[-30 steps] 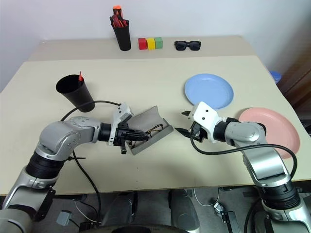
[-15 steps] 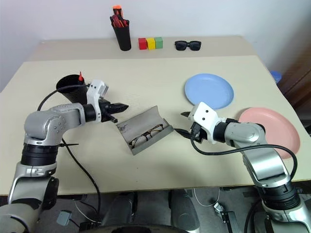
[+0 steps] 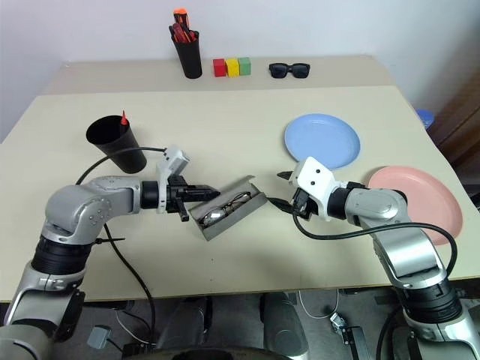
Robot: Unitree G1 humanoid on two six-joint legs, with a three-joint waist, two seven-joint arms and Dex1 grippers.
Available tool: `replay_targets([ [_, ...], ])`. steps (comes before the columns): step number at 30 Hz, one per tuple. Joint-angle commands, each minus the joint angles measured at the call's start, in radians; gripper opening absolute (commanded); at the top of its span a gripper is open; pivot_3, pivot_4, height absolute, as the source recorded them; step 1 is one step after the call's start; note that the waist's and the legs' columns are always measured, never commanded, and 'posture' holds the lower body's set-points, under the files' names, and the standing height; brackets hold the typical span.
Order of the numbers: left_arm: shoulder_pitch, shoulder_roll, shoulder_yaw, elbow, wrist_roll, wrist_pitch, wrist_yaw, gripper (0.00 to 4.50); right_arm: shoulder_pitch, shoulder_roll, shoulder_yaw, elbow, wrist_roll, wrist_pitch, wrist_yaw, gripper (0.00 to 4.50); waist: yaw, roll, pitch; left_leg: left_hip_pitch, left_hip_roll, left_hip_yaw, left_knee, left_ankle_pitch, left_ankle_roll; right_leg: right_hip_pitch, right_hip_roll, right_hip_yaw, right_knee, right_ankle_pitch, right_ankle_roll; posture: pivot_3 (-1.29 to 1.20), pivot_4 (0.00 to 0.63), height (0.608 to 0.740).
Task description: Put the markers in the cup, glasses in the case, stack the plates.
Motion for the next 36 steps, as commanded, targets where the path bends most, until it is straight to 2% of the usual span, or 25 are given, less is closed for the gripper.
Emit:
replay_targets([
  [1,0.004,0.012,-0.034,-0.038,-0.004,-0.004,-0.019,0.06,-0.022,-0.003,-0.008,-0.027,0.006,-0.01,-0.009,2.97,0.001,0.0,0.0,0.0,0.0,0.0,0.0,0.0,0.0,0.0,0.0,0.0,0.0,0.0,0.0,0.0,0.15,0.74],
  [7,0.021,0.014,-0.072,-0.041,0.015,-0.025,-0.013,0.06,-0.027,-0.005,-0.008,-0.026,0.004,-0.01,-0.014,2.97,0.001,0.0,0.0,0.0,0.0,0.0,0.0,0.0,0.0,0.0,0.0,0.0,0.0,0.0,0.0,0.0,0.15,0.74],
  [13,0.01,-0.033,0.032,0.0,0.009,-0.137,0.011,0.06,-0.078,0.004,-0.018,0.022,-0.02,-0.005,-0.057,2.97,0.001,0.0,0.0,0.0,0.0,0.0,0.0,0.0,0.0,0.0,0.0,0.0,0.0,0.0,-0.001,0.0,0.15,0.74],
  [17,0.0,-0.03,0.127,0.016,0.034,-0.239,0.036,0.06,-0.137,-0.003,0.024,0.156,-0.119,-0.007,-0.126,2.97,-0.001,0.0,0.0,0.0,0.0,0.0,0.0,0.0,0.0,0.0,0.0,0.0,0.0,-0.001,-0.002,0.0,0.15,0.74],
  [19,0.032,-0.021,0.15,0.005,0.083,-0.361,0.034,0.06,-0.157,-0.009,0.062,0.234,-0.185,-0.033,-0.15,2.97,-0.001,0.0,0.0,0.0,0.0,0.0,0.0,0.0,0.0,0.0,0.0,0.0,0.0,-0.001,-0.002,0.0,0.15,0.74],
  [25,0.147,-0.002,0.162,-0.038,0.191,-0.673,0.001,0.06,-0.244,0.024,0.144,0.493,-0.347,-0.119,-0.252,2.97,0.0,0.0,0.0,0.0,0.0,0.001,0.0,0.0,0.0,-0.001,0.0,0.001,0.0,0.0,-0.001,0.0,0.15,0.74],
  [27,0.191,0.016,0.145,-0.048,0.195,-0.684,-0.026,0.06,-0.275,0.035,0.173,0.598,-0.404,-0.196,-0.295,2.97,0.001,0.0,0.0,0.0,0.0,0.002,0.0,0.0,0.0,-0.001,0.0,0.001,-0.001,-0.001,-0.002,0.0,0.15,0.74],
  [30,0.228,0.021,0.131,-0.059,0.221,-0.733,-0.031,0.0,-0.314,0.06,0.175,0.685,-0.437,-0.229,-0.335,2.06,-0.001,0.0,0.0,0.0,0.0,0.002,0.0,0.0,0.0,-0.001,-0.001,0.001,-0.001,-0.001,-0.002,0.0,0.15,0.74],
  [34,0.247,0.005,0.137,-0.07,0.214,-0.742,-0.021,0.0,-0.318,0.07,0.172,0.69,-0.448,-0.255,-0.324,0.06,0.001,0.0,0.0,0.0,0.0,0.002,0.0,0.0,0.0,0.0,0.0,0.001,-0.001,0.0,-0.001,0.0,0.15,0.74],
  [36,0.25,0.002,0.133,-0.067,0.217,-0.747,-0.02,0.0,-0.312,0.06,0.17,0.668,-0.463,-0.266,-0.322,0.02,0.0,0.0,0.0,0.0,0.0,0.002,0.0,0.0,0.0,0.0,0.0,0.001,-0.001,0.0,0.0,0.0,0.15,0.74],
])
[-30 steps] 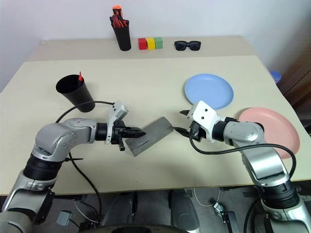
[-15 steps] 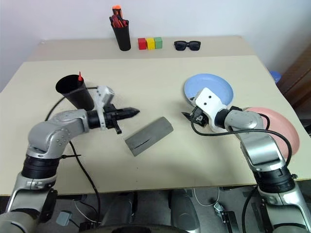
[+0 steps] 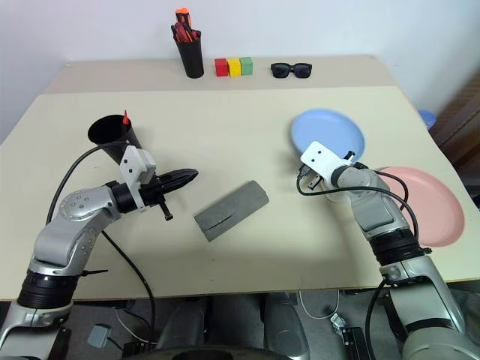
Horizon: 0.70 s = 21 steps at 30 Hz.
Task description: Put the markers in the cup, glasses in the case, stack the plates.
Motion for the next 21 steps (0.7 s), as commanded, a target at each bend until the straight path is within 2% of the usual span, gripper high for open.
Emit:
replay_targets([
  [1,0.005,-0.007,0.001,-0.037,0.0,-0.023,0.003,0.0,-0.001,-0.021,-0.024,-0.069,-0.028,-0.02,0.001,0.02,-0.001,0.0,0.0,0.0,0.0,0.0,0.0,0.0,0.0,0.0,0.0,0.0,0.0,0.0,0.0,0.0,0.15,0.74],
  [4,0.005,-0.014,-0.008,-0.034,0.001,-0.029,-0.004,0.0,0.03,-0.062,-0.066,-0.176,-0.023,0.002,0.023,0.02,0.0,0.0,0.0,0.0,0.0,0.0,0.0,0.0,0.0,0.0,0.0,0.0,0.0,0.0,0.0,0.0,0.15,0.74],
  [8,-0.015,-0.024,-0.026,-0.007,-0.002,-0.038,-0.027,0.0,0.144,-0.154,-0.221,-0.406,0.059,0.097,0.108,0.02,0.007,0.001,0.0,0.0,0.0,0.0,0.0,0.0,0.0,0.0,0.0,0.0,0.0,0.0,0.0,0.0,0.15,0.74],
  [12,-0.051,-0.031,-0.054,0.054,-0.001,-0.061,-0.079,0.0,0.405,-0.268,-0.476,-0.633,0.138,0.194,0.247,0.02,0.024,0.001,0.0,0.0,0.0,0.0,0.0,0.0,0.0,0.001,0.0,0.0,-0.001,0.0,0.0,0.0,0.15,0.74],
  [15,-0.085,-0.034,-0.085,0.111,0.015,-0.089,-0.128,0.0,0.603,-0.301,-0.645,-0.734,0.148,0.264,0.31,0.02,0.031,0.001,0.0,0.0,0.0,0.0,0.0,-0.001,0.001,0.001,0.0,0.0,-0.001,-0.001,0.0,0.0,0.15,0.74],
  [18,-0.123,-0.054,-0.112,0.167,0.03,-0.118,-0.156,0.0,0.752,-0.297,-0.728,-0.787,0.141,0.281,0.347,0.02,0.023,0.002,-0.001,0.0,0.0,0.002,0.002,-0.001,0.001,0.002,0.0,0.001,-0.002,-0.002,-0.003,0.0,0.15,0.74],
  [21,-0.151,-0.076,-0.127,0.204,0.043,-0.143,-0.169,0.0,0.808,-0.29,-0.73,-0.77,0.113,0.301,0.316,0.02,0.014,0.002,-0.001,0.002,0.0,0.002,0.003,-0.001,0.001,0.003,0.0,0.001,-0.002,-0.002,-0.003,0.0,0.15,0.74],
])
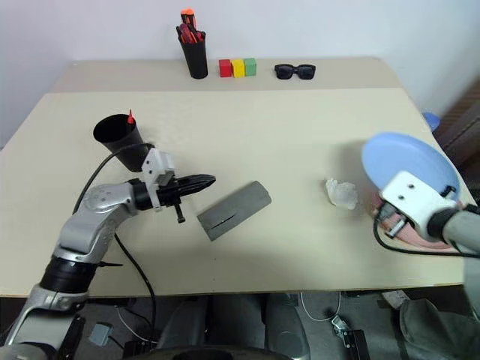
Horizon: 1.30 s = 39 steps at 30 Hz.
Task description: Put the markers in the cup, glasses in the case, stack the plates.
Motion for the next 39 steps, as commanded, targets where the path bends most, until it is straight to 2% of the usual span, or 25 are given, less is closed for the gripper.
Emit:
replay_targets([
  [1,-0.026,-0.013,-0.008,0.015,0.014,-0.041,-0.014,0.0,0.024,-0.008,-0.037,-0.011,-0.023,0.014,-0.019,0.32,-0.006,0.0,0.0,0.0,0.0,0.0,0.0,0.0,0.0,0.0,0.0,0.0,0.0,0.0,0.0,0.0,0.15,0.74],
  [3,-0.031,-0.021,-0.009,0.023,0.019,-0.046,-0.015,0.0,0.032,-0.01,-0.029,-0.01,-0.025,0.005,-0.025,0.94,-0.009,0.0,0.0,0.0,0.0,0.0,0.001,0.0,0.0,0.001,0.0,0.0,0.0,0.0,0.0,0.0,0.15,0.74],
  [7,-0.019,-0.022,-0.007,0.015,0.023,-0.051,-0.01,0.0,-0.051,0.009,0.004,-0.038,0.012,-0.017,-0.055,2.92,-0.018,0.0,0.0,0.0,0.0,0.0,0.002,0.0,0.0,0.001,0.0,0.0,0.0,0.0,0.0,0.0,0.15,0.74],
  [11,-0.003,-0.017,-0.002,0.003,0.032,-0.054,0.001,0.0,-0.107,0.028,0.061,-0.037,0.049,-0.017,-0.051,2.92,-0.017,0.0,0.0,0.0,0.0,0.0,0.002,0.0,0.0,0.001,0.0,0.0,0.0,0.0,0.0,0.0,0.15,0.74],
  [15,0.024,-0.015,0.01,-0.031,0.029,-0.045,0.019,0.0,-0.201,0.093,0.249,0.047,0.019,-0.055,-0.111,2.92,-0.016,0.0,0.0,-0.001,0.0,-0.001,0.002,0.0,0.0,0.0,0.0,0.0,0.0,0.0,0.0,0.0,0.15,0.74],
  [19,0.042,-0.015,0.014,-0.055,0.029,-0.038,0.037,0.0,-0.257,0.135,0.329,0.162,-0.025,-0.082,-0.181,2.92,-0.013,0.0,0.0,-0.001,0.0,-0.001,0.002,0.0,0.0,0.0,0.0,0.0,0.0,0.0,0.0,0.0,0.15,0.74],
  [22,0.052,-0.013,0.018,-0.069,0.027,-0.033,0.05,0.0,-0.268,0.138,0.34,0.199,-0.028,-0.086,-0.197,2.05,-0.011,0.0,0.0,-0.001,0.0,-0.001,0.002,0.0,0.0,0.0,0.0,0.0,0.0,0.0,0.0,0.0,0.15,0.74],
  [26,0.061,-0.012,0.018,-0.075,0.024,-0.031,0.055,0.0,-0.274,0.122,0.313,0.191,-0.034,-0.101,-0.216,0.07,-0.012,0.0,0.0,-0.001,0.0,-0.001,0.002,0.0,0.0,0.0,0.0,0.0,0.0,0.0,0.0,0.0,0.15,0.74],
  [30,0.065,-0.017,0.039,-0.078,0.015,-0.018,0.075,0.0,-0.275,0.086,0.209,0.136,-0.032,-0.067,-0.236,0.02,-0.013,0.0,0.0,-0.001,0.0,-0.001,0.002,0.0,0.0,0.0,0.0,0.0,0.0,0.0,0.0,0.0,0.15,0.74],
  [36,0.082,-0.003,0.091,-0.073,0.006,0.002,0.108,0.0,-0.203,-0.011,0.076,0.195,-0.073,0.033,-0.239,0.02,-0.01,0.0,0.0,-0.001,0.0,-0.001,0.002,0.0,0.0,0.0,0.0,0.0,0.0,0.0,0.0,0.0,0.15,0.74],
  [39,0.097,0.004,0.102,-0.075,0.003,0.003,0.109,0.0,-0.162,-0.018,0.071,0.217,-0.072,0.017,-0.233,1.11,-0.011,0.0,0.0,-0.001,0.0,-0.001,0.001,0.0,0.0,0.001,0.0,0.0,0.0,0.0,0.0,0.0,0.15,0.74],
])
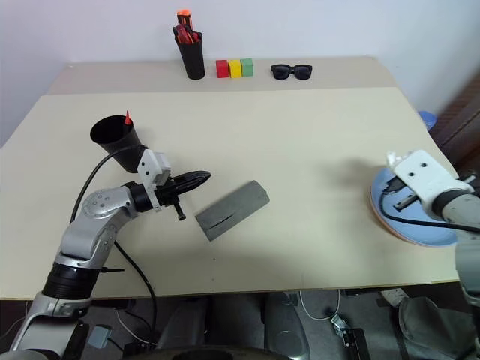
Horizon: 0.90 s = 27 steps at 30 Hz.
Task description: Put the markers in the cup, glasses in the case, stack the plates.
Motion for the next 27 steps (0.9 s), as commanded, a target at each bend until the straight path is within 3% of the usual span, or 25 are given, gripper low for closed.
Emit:
replay_targets([
  [1,0.009,0.012,0.025,-0.03,-0.008,-0.004,0.005,0.0,0.011,-0.007,-0.022,0.028,-0.01,-0.02,-0.009,1.6,-0.003,0.0,0.0,0.0,0.0,0.0,0.0,0.0,0.0,0.0,0.0,0.0,0.0,0.0,0.0,0.0,0.15,0.74],
  [3,0.015,0.017,0.041,-0.031,-0.007,-0.006,0.018,0.0,0.0,-0.032,0.011,0.06,-0.073,-0.08,-0.069,2.62,-0.008,0.001,0.0,0.0,0.0,0.001,0.001,0.0,0.0,0.0,0.0,0.001,0.0,0.0,0.0,0.0,0.15,0.74],
  [10,0.08,0.032,0.072,-0.075,0.019,-0.022,0.077,0.0,-0.126,-0.01,0.055,0.134,-0.026,-0.212,-0.048,2.62,-0.009,0.001,0.0,0.001,0.0,0.001,0.001,0.0,0.0,0.0,0.0,0.001,0.001,0.001,0.0,0.0,0.15,0.74],
  [14,0.183,0.052,0.155,-0.147,0.011,-0.011,0.136,0.0,-0.264,0.141,0.04,0.07,0.205,-0.248,0.019,2.62,-0.012,0.001,0.0,0.001,0.0,0.001,0.001,0.0,0.0,0.0,0.0,0.001,0.001,0.0,0.0,0.0,0.15,0.74],
  [19,0.338,0.093,0.316,-0.187,0.017,-0.032,0.195,0.0,-0.337,0.255,0.059,0.028,0.468,-0.125,0.145,2.62,-0.005,0.001,0.0,0.0,0.001,0.0,0.0,0.0,0.0,0.0,0.0,0.001,0.001,0.0,0.0,0.0,0.15,0.74],
  [27,0.458,0.087,0.411,-0.261,-0.001,-0.016,0.253,0.0,-0.357,0.269,0.2,0.087,0.476,-0.15,0.2,2.62,0.001,0.001,0.0,0.0,0.0,0.001,0.001,0.0,0.0,0.0,-0.001,0.001,0.0,0.0,0.0,0.0,0.15,0.74],
])
